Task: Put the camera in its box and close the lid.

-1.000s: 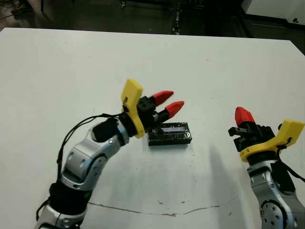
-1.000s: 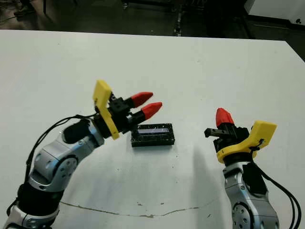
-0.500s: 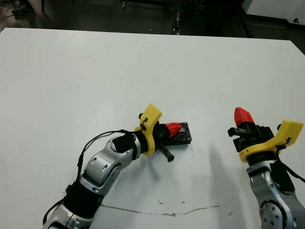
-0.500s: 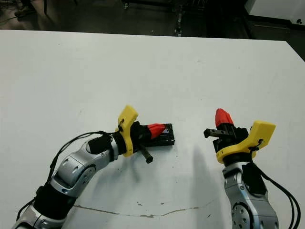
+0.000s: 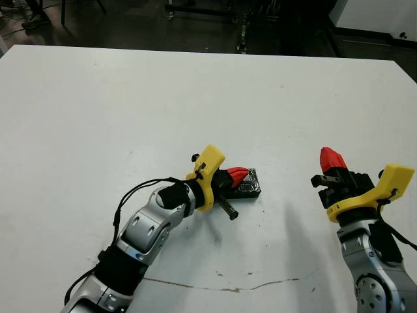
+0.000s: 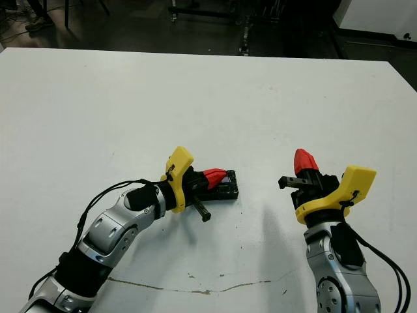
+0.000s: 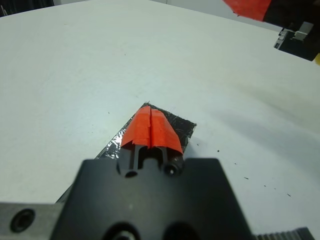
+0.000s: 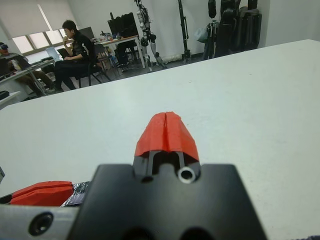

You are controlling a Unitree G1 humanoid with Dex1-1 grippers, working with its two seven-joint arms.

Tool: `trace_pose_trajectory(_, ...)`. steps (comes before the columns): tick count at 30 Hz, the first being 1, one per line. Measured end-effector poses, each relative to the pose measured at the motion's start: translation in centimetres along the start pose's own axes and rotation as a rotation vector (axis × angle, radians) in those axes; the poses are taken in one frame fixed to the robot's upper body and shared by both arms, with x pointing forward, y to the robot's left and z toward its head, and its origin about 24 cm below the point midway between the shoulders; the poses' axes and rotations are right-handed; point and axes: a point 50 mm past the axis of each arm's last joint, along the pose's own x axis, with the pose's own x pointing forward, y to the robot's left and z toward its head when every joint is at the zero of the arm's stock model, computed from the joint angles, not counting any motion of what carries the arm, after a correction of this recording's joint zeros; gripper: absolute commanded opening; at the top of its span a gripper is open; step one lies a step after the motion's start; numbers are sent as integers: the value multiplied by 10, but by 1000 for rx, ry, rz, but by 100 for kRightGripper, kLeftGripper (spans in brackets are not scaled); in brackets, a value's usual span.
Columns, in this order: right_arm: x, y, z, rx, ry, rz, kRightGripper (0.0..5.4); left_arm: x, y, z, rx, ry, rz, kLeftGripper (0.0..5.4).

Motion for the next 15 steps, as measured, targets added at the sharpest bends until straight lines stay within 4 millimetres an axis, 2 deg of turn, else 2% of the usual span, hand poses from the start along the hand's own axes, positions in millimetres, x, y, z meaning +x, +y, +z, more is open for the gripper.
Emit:
trace_pose_trajectory(9,0,1,0,1,2,3,0,0,1,2,-21,26,10,1)
trace_pose_trajectory(15,0,2,-1,2,4,7,0,-8,0,9,-67,17,4,1)
